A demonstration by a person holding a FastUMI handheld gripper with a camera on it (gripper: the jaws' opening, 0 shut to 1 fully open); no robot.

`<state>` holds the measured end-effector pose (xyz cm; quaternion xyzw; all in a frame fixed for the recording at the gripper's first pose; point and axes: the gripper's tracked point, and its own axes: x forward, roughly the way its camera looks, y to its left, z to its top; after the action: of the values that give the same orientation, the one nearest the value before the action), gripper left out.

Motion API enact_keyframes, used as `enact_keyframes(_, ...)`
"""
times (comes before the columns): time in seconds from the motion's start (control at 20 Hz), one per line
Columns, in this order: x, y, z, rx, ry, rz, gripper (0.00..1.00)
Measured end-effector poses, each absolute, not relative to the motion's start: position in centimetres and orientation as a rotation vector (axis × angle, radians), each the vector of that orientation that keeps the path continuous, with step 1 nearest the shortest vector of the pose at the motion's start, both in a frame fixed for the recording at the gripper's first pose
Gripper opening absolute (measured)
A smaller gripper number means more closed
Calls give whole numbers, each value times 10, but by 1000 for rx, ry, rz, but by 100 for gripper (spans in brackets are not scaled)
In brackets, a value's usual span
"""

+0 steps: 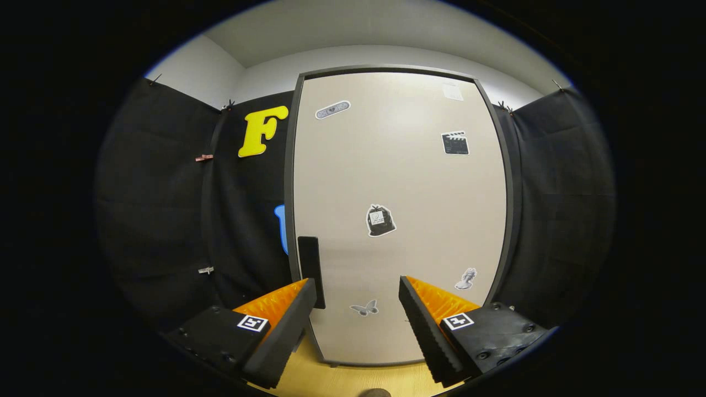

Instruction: Open the shoe cabinet door, grab the shoes and put them into the shoe cabinet, then close the shoe cabinet door.

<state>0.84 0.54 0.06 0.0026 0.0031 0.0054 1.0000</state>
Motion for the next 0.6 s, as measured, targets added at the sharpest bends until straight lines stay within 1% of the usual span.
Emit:
enact_keyframes(0.3,22,30,-8,7,24,46,99)
enact_keyframes(0.45,38,51,-16,11,29,71,99)
enact_keyframes(0.6,59,64,-29,-4,44,65,99)
